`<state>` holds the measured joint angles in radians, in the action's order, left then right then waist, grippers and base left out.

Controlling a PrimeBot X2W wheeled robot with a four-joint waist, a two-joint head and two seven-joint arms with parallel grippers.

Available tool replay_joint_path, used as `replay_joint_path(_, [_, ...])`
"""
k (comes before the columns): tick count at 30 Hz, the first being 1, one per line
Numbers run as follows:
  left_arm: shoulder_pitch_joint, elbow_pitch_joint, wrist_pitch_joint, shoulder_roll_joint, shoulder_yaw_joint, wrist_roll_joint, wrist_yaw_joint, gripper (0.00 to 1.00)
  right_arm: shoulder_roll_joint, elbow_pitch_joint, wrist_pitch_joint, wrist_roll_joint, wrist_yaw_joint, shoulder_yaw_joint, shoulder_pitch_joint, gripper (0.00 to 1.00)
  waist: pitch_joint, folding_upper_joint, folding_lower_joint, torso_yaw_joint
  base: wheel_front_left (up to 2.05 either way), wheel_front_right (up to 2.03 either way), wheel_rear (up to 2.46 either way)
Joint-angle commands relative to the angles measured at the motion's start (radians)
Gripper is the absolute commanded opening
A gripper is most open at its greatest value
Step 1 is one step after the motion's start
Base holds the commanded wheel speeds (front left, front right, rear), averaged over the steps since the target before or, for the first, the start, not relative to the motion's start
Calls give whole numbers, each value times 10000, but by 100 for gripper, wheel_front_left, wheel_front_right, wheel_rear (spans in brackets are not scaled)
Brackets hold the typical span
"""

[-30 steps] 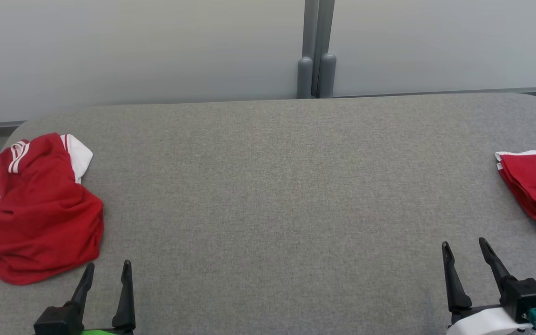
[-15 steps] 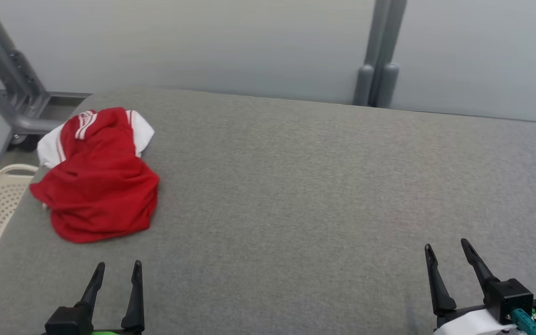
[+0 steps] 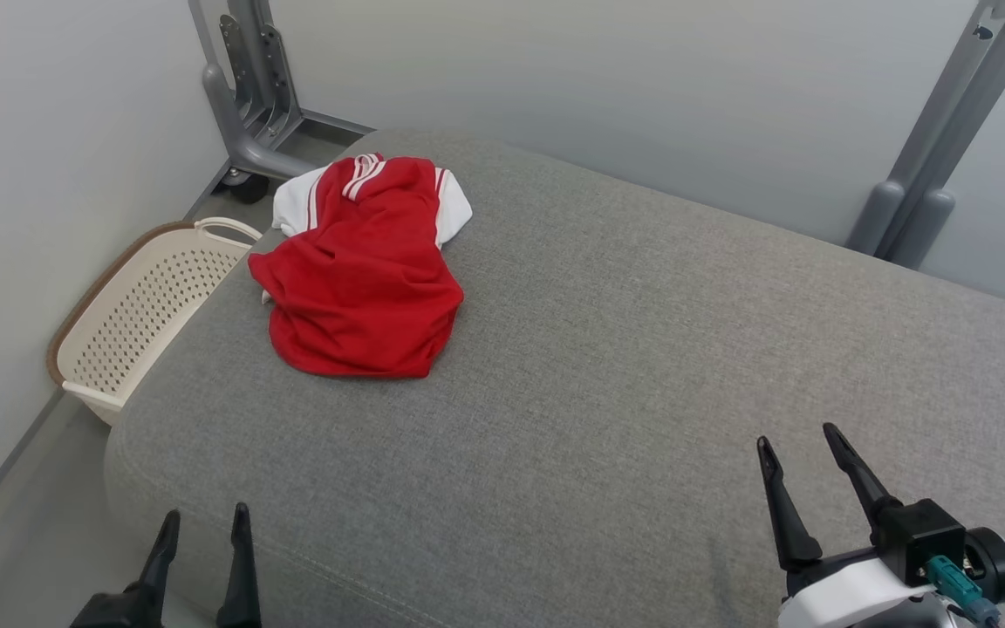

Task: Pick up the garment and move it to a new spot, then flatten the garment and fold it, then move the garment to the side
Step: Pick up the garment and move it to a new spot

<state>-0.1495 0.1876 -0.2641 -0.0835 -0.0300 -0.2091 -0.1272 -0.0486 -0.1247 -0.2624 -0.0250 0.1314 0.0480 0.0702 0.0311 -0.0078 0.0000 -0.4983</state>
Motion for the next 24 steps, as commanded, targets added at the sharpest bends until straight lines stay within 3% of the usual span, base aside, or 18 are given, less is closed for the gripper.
replay_joint_path(1, [568, 202, 81, 6, 171, -119, -21, 100, -59, 165, -35, 9, -14, -168, 90, 100, -182, 78, 0, -2, 0, 0, 0])
replay_joint_path(5, [2025, 769, 624, 132, 184, -666, 58, 100, -279, 519, -35, 193, -14, -227, -303, 100, -1016, 78, 0, 339, 0, 0, 0])
replay_joint_path(13, [6437, 3150, 2906, 266, 12, -2163, 728, 100, -1018, 1069, -33, 452, -14, -28, -1372, 100, -3462, 78, 0, 1299, 0, 0, 0])
replay_joint_path(20, [8667, 6392, 3633, -379, -524, -2567, 1197, 100, -1230, 1290, -33, 544, -14, 116, -1911, 100, -4553, 78, 0, 2420, 0, 0, 0])
replay_joint_path(24, [9242, 8015, 3509, -708, -825, -2868, 1175, 100, -1094, 1525, -35, 503, -14, -102, -2027, 100, -4763, 78, 0, 3062, 0, 0, 0])
